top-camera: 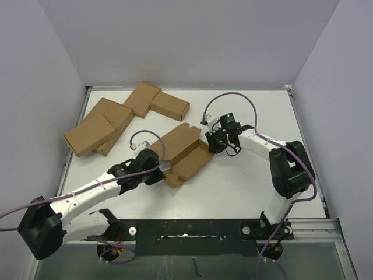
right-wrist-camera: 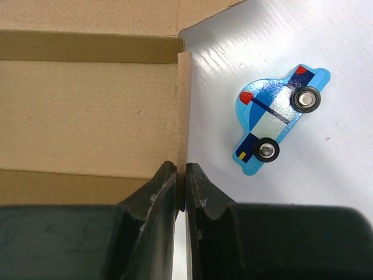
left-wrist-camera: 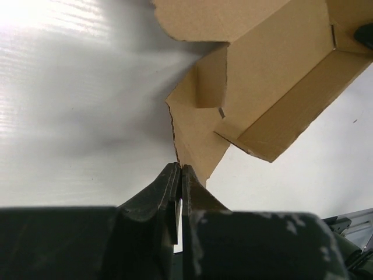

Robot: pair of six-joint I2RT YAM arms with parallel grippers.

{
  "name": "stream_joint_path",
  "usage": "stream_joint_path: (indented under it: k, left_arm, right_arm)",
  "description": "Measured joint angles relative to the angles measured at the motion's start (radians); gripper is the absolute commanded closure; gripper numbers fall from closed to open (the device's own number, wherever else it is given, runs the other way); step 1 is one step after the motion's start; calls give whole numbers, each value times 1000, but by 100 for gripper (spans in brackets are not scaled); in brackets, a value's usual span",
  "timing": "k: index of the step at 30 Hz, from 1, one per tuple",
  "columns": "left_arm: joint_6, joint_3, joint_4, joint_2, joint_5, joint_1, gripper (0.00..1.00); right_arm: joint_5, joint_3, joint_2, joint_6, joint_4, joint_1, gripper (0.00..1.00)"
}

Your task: Fold the paper box

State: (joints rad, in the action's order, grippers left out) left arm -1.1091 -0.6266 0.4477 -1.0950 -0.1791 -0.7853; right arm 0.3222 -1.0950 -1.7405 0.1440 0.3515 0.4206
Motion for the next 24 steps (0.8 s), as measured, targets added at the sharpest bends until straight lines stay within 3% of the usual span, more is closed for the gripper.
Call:
stream_joint_path:
  k: [6,15,19,24]
  left_arm:
    - [84,-77,0,-43,14,33,100]
    - [209,-227,-27,-229,85,80,100]
    - [234,-247,-54,-269,114,87,89]
    - [244,-248,-77,-280,140,89,68]
  right_arm:
    - [0,13,0,-24,-14,2,100]
    - [-9,14,0,-49,-23,15,100]
    - [-10,14,0,-49,-23,19,100]
    - [-9,14,0,-50,-23,20,100]
